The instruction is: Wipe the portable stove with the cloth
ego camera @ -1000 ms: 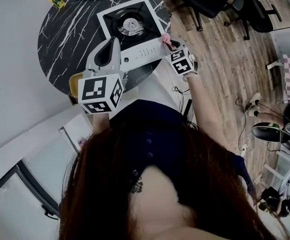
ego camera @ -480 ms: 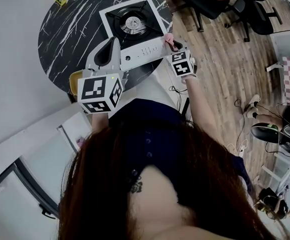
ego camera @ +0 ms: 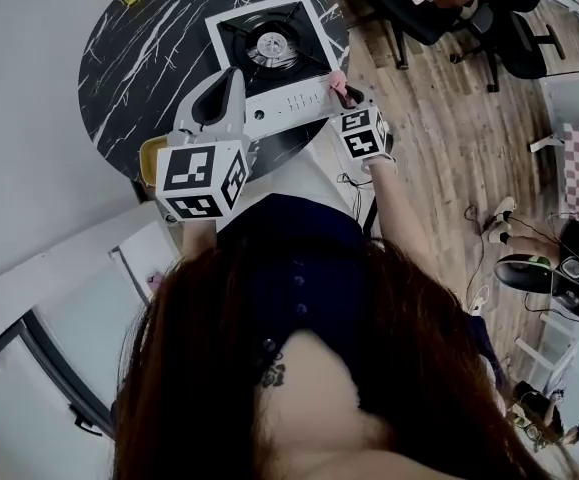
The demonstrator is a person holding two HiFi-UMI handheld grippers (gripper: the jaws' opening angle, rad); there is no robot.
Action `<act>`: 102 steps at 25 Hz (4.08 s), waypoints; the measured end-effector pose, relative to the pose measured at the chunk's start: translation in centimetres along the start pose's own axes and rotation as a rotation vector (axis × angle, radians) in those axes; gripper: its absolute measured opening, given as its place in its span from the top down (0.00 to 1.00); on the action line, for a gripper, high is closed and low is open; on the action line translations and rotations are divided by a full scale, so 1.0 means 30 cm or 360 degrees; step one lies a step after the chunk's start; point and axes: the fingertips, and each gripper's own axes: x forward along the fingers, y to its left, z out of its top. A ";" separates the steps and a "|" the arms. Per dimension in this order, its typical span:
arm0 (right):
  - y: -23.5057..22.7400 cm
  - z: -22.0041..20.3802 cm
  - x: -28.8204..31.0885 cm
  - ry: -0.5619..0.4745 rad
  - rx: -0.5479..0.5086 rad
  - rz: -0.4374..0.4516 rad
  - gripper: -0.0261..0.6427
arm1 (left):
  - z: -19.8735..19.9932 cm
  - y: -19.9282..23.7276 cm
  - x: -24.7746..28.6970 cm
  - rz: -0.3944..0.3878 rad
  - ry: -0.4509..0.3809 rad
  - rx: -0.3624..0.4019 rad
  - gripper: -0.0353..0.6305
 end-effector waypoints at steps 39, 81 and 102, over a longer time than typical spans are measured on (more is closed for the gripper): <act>0.347 0.154 0.029 -0.0132 -0.0225 0.0342 0.89 | -0.021 0.092 -0.099 0.0165 -0.0007 -0.0014 0.93; 0.699 0.243 -0.008 -0.0231 -0.0571 0.0637 0.88 | -0.067 0.178 -0.196 0.0282 0.0017 -0.0043 0.93; 0.733 0.296 0.036 -0.0216 -0.0820 0.0665 0.87 | -0.066 0.237 -0.229 0.0370 -0.0001 -0.0082 0.93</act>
